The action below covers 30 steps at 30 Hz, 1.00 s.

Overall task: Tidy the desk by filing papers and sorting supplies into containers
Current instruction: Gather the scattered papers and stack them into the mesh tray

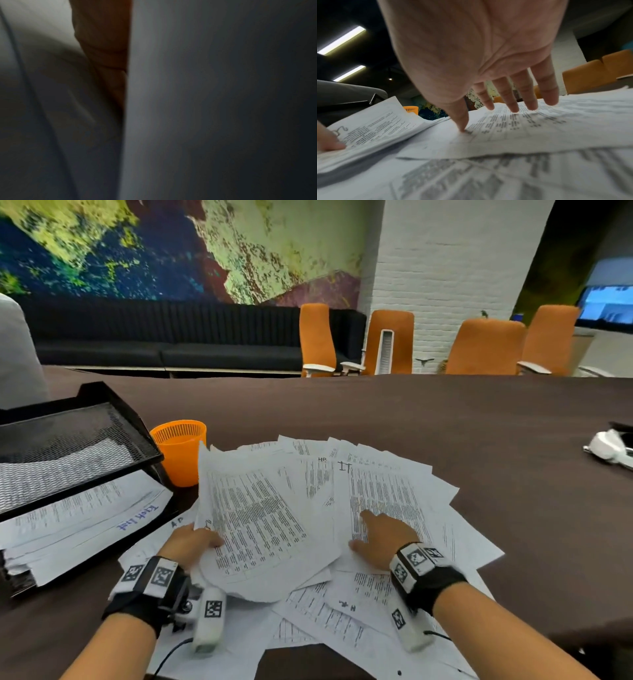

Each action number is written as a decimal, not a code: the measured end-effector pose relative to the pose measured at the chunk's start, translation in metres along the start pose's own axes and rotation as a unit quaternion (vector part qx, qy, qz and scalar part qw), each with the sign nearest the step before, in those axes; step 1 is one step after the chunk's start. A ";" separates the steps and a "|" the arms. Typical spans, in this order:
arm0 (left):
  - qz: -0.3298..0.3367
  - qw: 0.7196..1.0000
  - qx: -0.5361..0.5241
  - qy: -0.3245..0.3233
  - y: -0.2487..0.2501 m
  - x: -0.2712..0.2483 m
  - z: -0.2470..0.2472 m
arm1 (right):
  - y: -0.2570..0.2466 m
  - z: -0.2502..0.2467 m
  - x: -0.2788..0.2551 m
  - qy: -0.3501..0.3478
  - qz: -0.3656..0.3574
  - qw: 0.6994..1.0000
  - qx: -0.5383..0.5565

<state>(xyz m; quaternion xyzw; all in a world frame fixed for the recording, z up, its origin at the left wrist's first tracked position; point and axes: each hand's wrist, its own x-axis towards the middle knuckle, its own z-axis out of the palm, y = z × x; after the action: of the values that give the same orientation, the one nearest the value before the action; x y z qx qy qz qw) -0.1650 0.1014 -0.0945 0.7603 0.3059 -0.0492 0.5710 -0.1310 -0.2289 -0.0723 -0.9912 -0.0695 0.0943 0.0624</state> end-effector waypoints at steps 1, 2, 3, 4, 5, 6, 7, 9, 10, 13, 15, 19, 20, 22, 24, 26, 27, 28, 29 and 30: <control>0.002 1.000 0.019 0.001 0.000 -0.001 0.000 | -0.005 0.001 0.007 0.016 0.015 1.000 0.005; -0.001 0.999 0.031 0.004 -0.001 0.000 0.000 | -0.011 0.000 0.013 0.028 0.032 0.999 0.017; -0.003 0.999 0.038 0.002 -0.002 0.002 0.000 | -0.016 -0.001 0.017 0.032 0.050 0.998 0.037; -0.003 0.999 0.047 -0.004 -0.002 0.003 0.001 | -0.022 -0.001 0.023 0.025 0.071 0.995 0.060; 0.001 0.999 0.053 -0.010 -0.003 0.005 0.001 | -0.027 -0.001 0.026 0.014 0.088 0.993 0.075; 0.005 0.998 0.054 -0.010 -0.004 0.008 0.002 | -0.034 0.001 0.028 -0.002 0.101 0.992 0.076; 0.007 0.998 0.054 -0.011 -0.004 0.009 0.002 | -0.039 0.004 0.030 -0.014 0.108 0.992 0.067; 0.009 0.999 0.052 -0.008 -0.001 0.005 0.002 | -0.047 0.012 0.033 -0.030 0.124 0.990 0.054; 0.009 0.999 0.044 -0.013 0.000 0.003 0.002 | -0.049 0.014 0.035 -0.037 0.134 0.989 0.054; 0.005 1.000 0.011 -0.020 0.002 0.000 0.005 | -0.048 0.017 0.035 -0.044 0.141 0.989 0.030; 0.004 1.000 -0.001 -0.024 0.003 -0.003 0.008 | -0.045 0.014 0.034 -0.035 0.132 0.991 0.007; 0.013 0.997 -0.047 -0.052 0.012 -0.014 0.015 | -0.052 0.000 0.026 0.042 0.096 0.993 0.062; 0.018 0.997 -0.061 -0.051 0.014 -0.016 0.016 | -0.060 -0.005 0.022 0.072 0.077 0.992 0.075; 0.031 0.996 -0.077 -0.033 0.017 -0.014 0.018 | -0.084 -0.011 0.009 0.107 0.013 0.990 0.090; 0.051 0.991 -0.122 -0.023 0.020 -0.015 0.023 | -0.113 -0.008 -0.002 0.100 -0.049 0.990 0.088; 0.060 0.984 -0.160 -0.044 0.026 -0.022 0.028 | -0.136 -0.001 -0.011 0.062 -0.095 0.988 0.101; 0.061 0.983 -0.164 -0.063 0.027 -0.023 0.032 | -0.145 0.003 -0.014 0.019 -0.116 0.984 0.130; 0.065 0.984 -0.147 -0.080 0.026 -0.025 0.034 | -0.151 0.006 -0.016 -0.041 -0.143 0.975 0.164; 0.073 0.988 -0.112 -0.081 0.023 -0.025 0.036 | -0.153 0.007 -0.018 -0.104 -0.175 0.961 0.188; 0.078 0.992 -0.074 -0.066 0.019 -0.022 0.036 | -0.152 0.007 -0.018 -0.147 -0.196 0.948 0.201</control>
<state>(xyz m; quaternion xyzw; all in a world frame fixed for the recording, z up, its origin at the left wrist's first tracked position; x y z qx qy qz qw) -0.1631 0.0574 -0.0816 0.7328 0.2102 -0.0315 0.6465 -0.1694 -0.0815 -0.0553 -0.9000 -0.2508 0.2372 0.2663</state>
